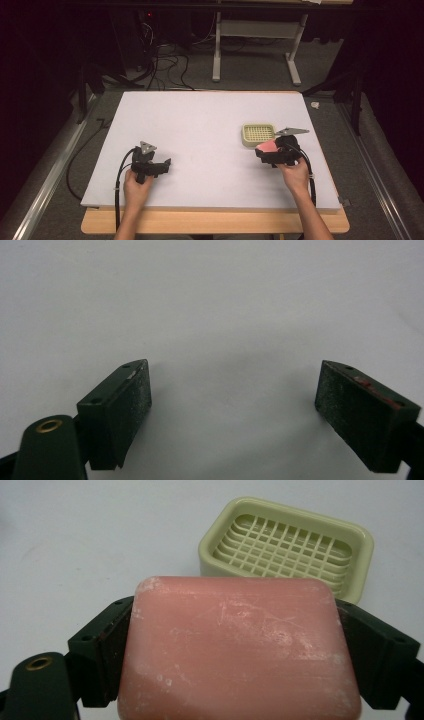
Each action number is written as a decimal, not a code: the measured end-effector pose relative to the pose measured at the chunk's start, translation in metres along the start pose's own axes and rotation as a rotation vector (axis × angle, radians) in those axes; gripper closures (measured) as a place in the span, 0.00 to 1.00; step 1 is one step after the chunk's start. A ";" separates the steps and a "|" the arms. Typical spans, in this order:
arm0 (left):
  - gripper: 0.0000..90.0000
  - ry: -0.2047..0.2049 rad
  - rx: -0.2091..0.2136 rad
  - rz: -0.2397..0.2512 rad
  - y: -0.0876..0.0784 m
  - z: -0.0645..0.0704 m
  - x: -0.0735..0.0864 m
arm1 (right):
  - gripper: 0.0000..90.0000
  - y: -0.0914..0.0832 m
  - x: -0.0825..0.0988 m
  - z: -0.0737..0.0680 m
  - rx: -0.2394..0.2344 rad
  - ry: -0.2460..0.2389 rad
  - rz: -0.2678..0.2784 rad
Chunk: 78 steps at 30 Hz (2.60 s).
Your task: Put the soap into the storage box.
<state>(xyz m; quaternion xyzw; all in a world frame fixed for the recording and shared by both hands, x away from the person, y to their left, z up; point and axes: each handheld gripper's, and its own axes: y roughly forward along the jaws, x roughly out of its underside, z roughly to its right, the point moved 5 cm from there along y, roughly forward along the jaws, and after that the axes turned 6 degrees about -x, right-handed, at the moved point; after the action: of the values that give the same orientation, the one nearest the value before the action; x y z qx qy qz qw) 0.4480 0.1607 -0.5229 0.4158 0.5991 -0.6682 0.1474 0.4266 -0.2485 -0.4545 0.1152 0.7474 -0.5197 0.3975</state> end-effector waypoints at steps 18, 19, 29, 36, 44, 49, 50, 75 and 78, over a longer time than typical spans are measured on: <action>0.17 0.001 0.000 0.000 0.000 0.000 0.000 | 0.15 0.002 -0.019 0.010 0.019 0.026 0.001; 0.17 0.001 0.000 0.000 0.000 0.000 0.000 | 0.15 0.004 -0.021 0.010 0.021 0.022 0.003; 0.17 0.000 0.000 0.000 0.000 0.000 0.000 | 0.15 0.012 -0.031 0.013 0.031 0.035 -0.007; 0.17 0.001 0.000 0.000 0.000 0.000 0.000 | 0.15 0.018 -0.036 0.015 0.049 0.040 -0.020; 0.17 0.000 0.000 0.000 0.000 0.000 0.000 | 0.15 0.030 -0.038 0.020 0.074 0.070 -0.040; 0.17 0.000 0.000 0.000 0.000 0.000 0.000 | 0.15 0.035 -0.039 0.022 0.088 0.076 -0.056; 0.17 0.000 0.000 0.000 0.000 0.000 0.000 | 0.15 0.036 -0.040 0.023 0.094 0.080 -0.061; 0.17 0.001 0.000 0.000 0.000 0.000 0.000 | 0.15 0.070 -0.050 0.025 0.137 0.124 -0.146; 0.17 0.000 0.000 0.000 0.000 0.000 0.000 | 0.15 0.073 -0.049 0.026 0.136 0.143 -0.158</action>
<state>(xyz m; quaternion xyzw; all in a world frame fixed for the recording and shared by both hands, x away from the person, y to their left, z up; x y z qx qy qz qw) 0.4479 0.1608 -0.5228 0.4159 0.5991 -0.6681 0.1473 0.5142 -0.2279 -0.4739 0.1197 0.7435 -0.5895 0.2922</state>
